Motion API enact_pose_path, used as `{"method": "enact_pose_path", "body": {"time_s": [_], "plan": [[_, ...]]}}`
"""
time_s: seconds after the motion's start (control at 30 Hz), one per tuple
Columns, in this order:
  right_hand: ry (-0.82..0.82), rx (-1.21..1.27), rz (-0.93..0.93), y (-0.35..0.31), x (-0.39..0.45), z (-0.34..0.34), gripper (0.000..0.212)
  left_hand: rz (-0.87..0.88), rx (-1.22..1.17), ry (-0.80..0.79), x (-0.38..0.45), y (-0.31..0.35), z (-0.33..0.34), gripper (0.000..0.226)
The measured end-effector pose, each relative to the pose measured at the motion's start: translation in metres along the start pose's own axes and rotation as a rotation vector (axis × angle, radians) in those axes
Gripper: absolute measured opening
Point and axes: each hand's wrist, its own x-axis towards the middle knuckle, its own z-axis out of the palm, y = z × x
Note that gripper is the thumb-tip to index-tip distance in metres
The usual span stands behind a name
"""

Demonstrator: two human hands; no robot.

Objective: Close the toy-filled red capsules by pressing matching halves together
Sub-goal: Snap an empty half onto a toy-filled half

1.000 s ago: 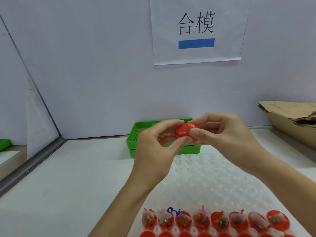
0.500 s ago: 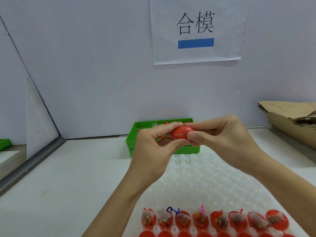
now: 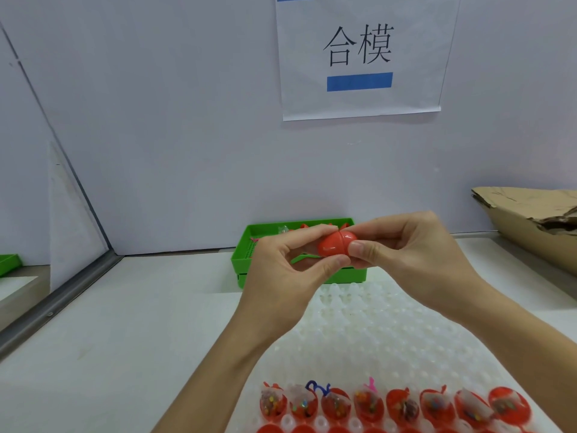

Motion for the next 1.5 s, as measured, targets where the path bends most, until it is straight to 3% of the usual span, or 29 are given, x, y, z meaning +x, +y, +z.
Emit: {"method": "enact_pose_path", "body": {"time_s": [0.3, 0.47, 0.93, 1.5], "plan": [[0.008, -0.022, 0.03, 0.001, 0.001, -0.002, 0.017, -0.006, 0.024, 0.035, 0.001, -0.003, 0.0, 0.036], [0.018, -0.102, 0.061, 0.0, 0.001, -0.002, 0.03, -0.036, 0.02, 0.019, 0.001, -0.005, 0.001, 0.038], [0.068, -0.168, 0.05, -0.004, -0.001, 0.003, 0.03, 0.008, 0.044, 0.044, 0.001, -0.01, 0.004, 0.037], [0.002, -0.308, -0.009, -0.001, -0.003, 0.005, 0.031, 0.041, 0.139, 0.053, -0.001, -0.019, 0.008, 0.043]]}}
